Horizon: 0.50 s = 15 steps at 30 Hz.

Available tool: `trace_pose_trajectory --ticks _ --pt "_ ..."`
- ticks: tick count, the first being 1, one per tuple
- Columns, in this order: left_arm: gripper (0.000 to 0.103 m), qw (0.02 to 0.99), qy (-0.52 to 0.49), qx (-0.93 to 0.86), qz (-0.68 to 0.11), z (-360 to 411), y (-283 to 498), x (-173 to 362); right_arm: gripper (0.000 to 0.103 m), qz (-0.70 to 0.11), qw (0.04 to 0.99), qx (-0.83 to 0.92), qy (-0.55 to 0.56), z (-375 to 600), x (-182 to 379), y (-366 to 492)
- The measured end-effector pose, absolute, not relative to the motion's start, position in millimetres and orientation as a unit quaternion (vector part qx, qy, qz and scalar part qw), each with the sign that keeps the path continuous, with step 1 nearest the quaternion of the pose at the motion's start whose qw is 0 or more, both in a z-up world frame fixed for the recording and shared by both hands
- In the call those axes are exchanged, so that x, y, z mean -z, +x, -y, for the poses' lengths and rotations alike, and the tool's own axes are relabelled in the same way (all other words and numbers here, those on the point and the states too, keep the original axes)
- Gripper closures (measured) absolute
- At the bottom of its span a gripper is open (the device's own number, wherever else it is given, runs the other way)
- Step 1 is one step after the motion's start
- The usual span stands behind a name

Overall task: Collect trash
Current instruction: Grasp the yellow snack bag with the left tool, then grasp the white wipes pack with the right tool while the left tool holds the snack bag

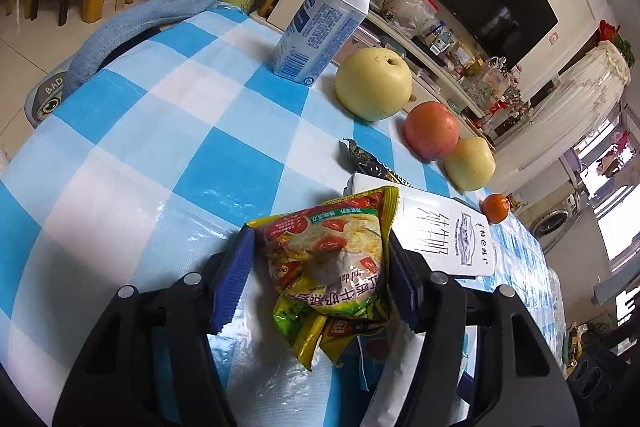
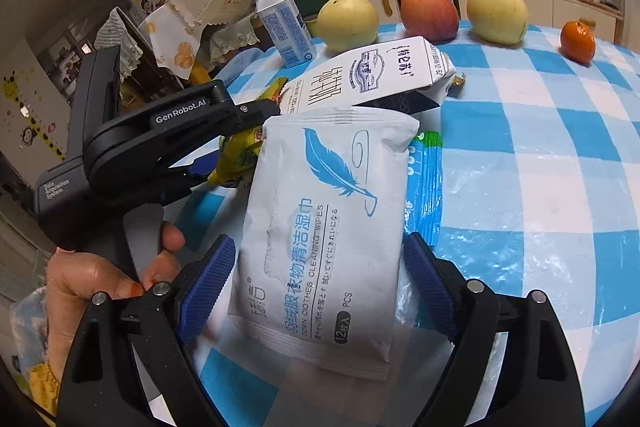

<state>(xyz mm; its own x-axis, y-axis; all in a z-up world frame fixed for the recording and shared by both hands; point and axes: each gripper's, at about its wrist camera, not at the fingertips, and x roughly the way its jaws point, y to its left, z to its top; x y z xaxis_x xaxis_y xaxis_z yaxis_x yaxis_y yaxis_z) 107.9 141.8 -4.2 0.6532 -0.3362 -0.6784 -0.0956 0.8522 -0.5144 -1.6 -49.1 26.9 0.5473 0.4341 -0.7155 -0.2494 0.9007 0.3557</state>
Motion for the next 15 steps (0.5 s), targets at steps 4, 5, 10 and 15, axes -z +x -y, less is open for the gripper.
trace_pose_trajectory --ticks 4,5,10,15 --pt "0.044 0.871 -0.264 0.068 -0.409 -143.4 106.0 4.3 0.017 -0.433 0.878 -0.184 0.088 45.5 -24.8 0.5" --pt "0.045 0.871 -0.263 0.068 -0.409 -143.3 105.5 4.2 0.017 -0.435 0.877 -0.184 0.086 45.5 -23.6 1.5" --pt "0.051 0.874 -0.261 0.066 -0.404 -145.0 102.2 1.9 0.017 -0.436 0.876 -0.188 0.086 47.0 -21.1 2.4" --pt "0.053 0.875 -0.264 0.058 -0.401 -150.1 99.0 0.7 0.039 -0.434 0.875 -0.198 0.086 47.5 -22.2 1.0"
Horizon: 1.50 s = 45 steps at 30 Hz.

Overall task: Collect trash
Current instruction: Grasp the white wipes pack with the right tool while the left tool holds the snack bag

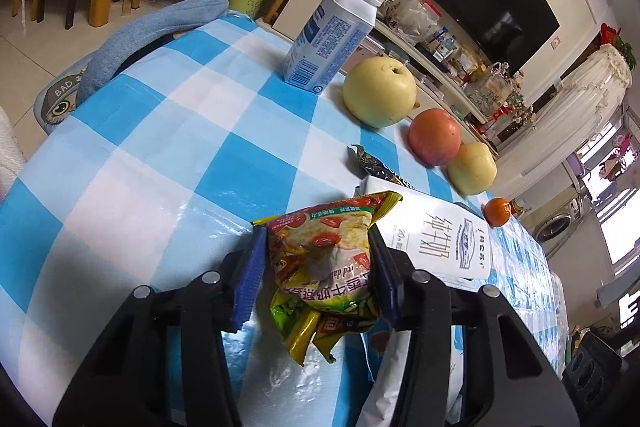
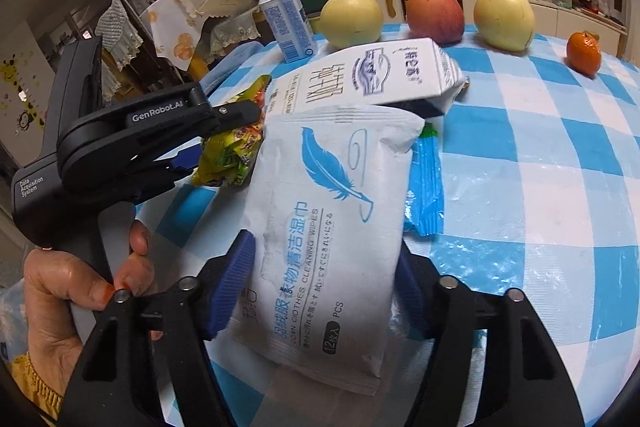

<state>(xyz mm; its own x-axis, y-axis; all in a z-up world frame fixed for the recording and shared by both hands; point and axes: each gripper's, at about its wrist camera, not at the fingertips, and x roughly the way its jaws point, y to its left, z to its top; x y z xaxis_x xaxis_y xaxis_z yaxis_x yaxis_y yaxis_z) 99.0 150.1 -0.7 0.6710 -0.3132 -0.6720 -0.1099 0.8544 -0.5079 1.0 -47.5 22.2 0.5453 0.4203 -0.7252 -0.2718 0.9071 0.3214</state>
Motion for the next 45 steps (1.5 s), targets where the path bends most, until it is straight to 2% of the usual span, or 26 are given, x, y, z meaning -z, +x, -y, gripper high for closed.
trace_pose_trajectory --ticks 7,9,18,45 --pt "0.056 0.876 -0.269 0.057 -0.397 -157 94 -3 0.047 -0.437 0.869 -0.21 0.102 55 -23 2" --pt "0.056 0.876 -0.27 0.058 -0.395 -158 92 -3 0.054 -0.433 0.871 -0.211 0.099 56 -26 1" --pt "0.057 0.88 -0.266 0.068 -0.387 -160 80 -10 0.059 -0.426 0.875 -0.214 0.081 58 -29 -7" --pt "0.057 0.919 -0.166 0.049 -0.354 -149 17 -36 0.06 -0.373 0.908 -0.184 0.052 77 -60 -42"
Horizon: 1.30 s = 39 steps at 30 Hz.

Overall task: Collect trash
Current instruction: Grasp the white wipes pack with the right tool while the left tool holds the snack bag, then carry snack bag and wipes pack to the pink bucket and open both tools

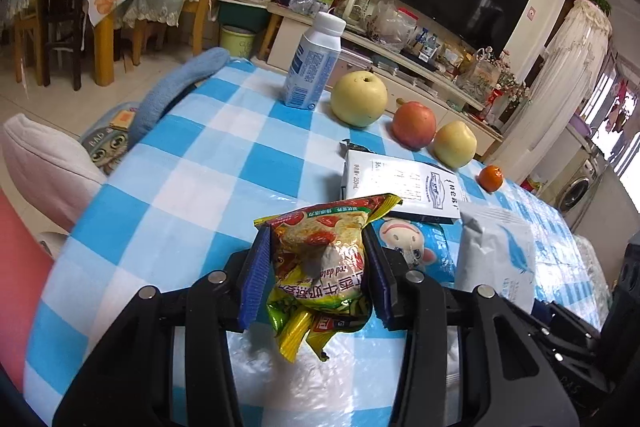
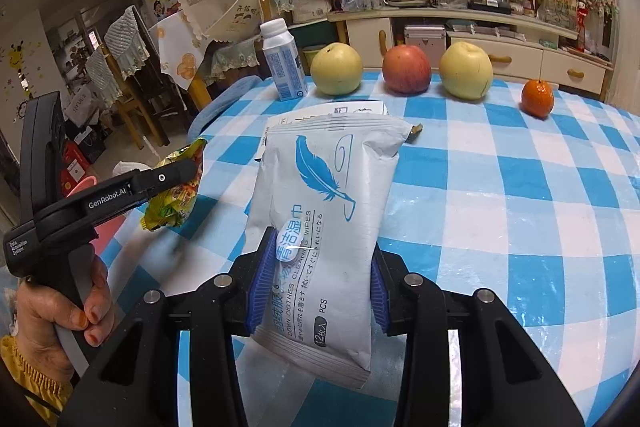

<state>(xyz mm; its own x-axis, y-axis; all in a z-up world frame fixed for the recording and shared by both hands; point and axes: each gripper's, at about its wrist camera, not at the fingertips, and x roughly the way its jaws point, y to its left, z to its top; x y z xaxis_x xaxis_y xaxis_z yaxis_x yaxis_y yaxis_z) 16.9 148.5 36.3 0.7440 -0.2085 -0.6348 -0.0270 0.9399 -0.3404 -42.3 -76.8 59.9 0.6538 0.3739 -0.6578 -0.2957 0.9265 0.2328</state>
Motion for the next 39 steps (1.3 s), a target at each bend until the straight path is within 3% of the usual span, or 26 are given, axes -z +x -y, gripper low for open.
trace_pose_trajectory --ticks 39 --pt "0.057 0.942 -0.088 -0.178 -0.27 -260 -67 -91 0.06 -0.348 0.909 -0.23 0.0 -12 -97 -91"
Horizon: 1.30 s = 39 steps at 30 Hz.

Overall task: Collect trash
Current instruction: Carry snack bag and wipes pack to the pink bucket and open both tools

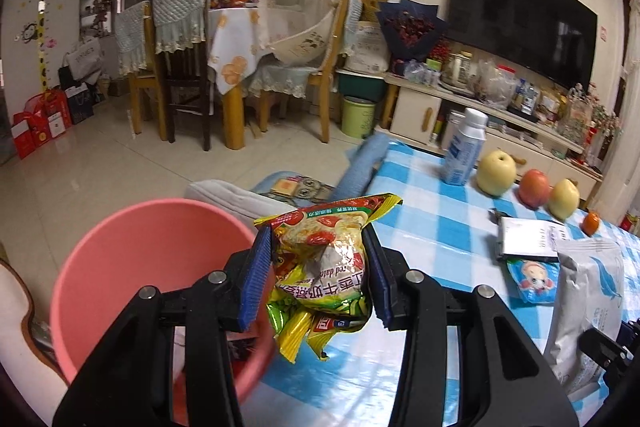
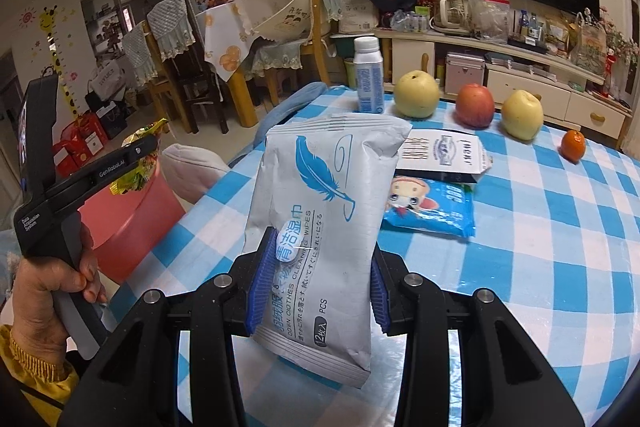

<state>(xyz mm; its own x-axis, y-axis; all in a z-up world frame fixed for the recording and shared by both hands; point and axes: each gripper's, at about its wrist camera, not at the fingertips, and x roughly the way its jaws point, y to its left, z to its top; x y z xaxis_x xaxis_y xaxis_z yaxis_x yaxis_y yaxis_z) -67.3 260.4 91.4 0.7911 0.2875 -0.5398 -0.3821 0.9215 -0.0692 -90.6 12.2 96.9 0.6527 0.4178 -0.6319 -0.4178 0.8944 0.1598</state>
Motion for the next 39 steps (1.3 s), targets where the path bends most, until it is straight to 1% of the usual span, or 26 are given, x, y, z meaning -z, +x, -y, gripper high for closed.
trace_pose_trajectory --ticks 25,39 --pt "0.057 0.911 -0.152 -0.281 -0.261 -369 -106 -100 0.06 -0.329 0.882 -0.332 -0.057 -162 -123 -94" --pt "0.057 0.895 -0.182 -0.313 -0.262 -406 -120 -96 0.06 -0.329 0.863 -0.373 -0.091 -232 -122 -97"
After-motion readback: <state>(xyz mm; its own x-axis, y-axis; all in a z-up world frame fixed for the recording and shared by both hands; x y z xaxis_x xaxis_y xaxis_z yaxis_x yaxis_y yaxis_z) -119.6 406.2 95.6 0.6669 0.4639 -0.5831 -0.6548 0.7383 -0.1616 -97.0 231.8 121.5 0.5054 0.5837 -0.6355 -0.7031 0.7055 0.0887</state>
